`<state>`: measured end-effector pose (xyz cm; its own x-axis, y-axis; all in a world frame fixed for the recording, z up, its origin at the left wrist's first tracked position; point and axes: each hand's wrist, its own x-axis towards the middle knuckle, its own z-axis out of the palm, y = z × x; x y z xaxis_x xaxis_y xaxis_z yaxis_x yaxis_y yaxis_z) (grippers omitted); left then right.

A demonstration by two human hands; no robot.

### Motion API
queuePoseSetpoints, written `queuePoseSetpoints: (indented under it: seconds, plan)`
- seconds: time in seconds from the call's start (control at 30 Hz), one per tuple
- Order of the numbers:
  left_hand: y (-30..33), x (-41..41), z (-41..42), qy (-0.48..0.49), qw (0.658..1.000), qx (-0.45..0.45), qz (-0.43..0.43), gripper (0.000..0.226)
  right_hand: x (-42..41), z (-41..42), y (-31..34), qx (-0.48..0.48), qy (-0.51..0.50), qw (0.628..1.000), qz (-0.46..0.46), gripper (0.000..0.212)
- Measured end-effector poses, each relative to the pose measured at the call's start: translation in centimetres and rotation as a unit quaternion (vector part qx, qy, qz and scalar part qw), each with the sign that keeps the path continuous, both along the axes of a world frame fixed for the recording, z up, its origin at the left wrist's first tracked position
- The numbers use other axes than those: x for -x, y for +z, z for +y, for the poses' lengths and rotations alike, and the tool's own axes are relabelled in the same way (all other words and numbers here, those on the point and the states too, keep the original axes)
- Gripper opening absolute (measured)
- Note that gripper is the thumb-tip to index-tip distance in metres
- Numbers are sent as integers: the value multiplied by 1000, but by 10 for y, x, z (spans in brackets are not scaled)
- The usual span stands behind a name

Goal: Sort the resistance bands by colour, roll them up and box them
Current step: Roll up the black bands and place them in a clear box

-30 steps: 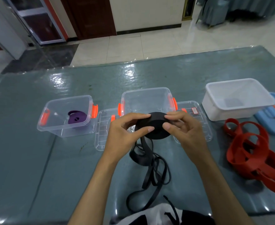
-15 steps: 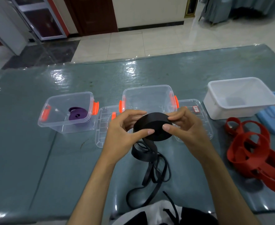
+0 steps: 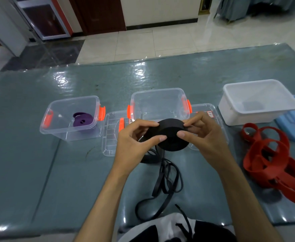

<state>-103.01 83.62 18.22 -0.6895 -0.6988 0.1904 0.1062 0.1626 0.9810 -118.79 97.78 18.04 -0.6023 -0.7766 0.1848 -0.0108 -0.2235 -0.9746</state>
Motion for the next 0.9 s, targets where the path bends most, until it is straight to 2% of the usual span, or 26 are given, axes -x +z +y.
queuePoseSetpoints:
  seconds: [0.13, 0.27, 0.33, 0.47, 0.6, 0.67, 0.8, 0.9]
  plan:
    - [-4, 1, -2, -35, 999, 15, 10, 37, -2, 1, 0, 37, -20, 999, -12, 31]
    - [-2, 2, -12, -50, 997, 64, -1, 37, -4, 1, -6, 20, -4, 998, -64, 16]
    - [1, 6, -8, -40, 997, 61, 1, 32, 0, 2, -8, -7, -4, 999, -46, 27]
    - [-1, 9, -7, -43, 999, 16, -14, 29, 3, 3, -8, -9, -38, 999, 5, 24]
    - [-1, 3, -19, -96, 994, 19, -45, 41, 2, 2, -14, 4, -37, 999, 17, 21]
    - [0, 3, -18, -79, 996, 24, -42, 41, 3, 3, -14, -12, -19, 1000, 7, 15]
    - [-5, 8, -7, -8, 1000, 14, -18, 30, 7, 2, -8, -41, -20, 998, 37, 23]
    - [-9, 7, -5, -27, 1000, -6, -12, 28, 8, 0, -8, -21, -59, 996, 58, 21]
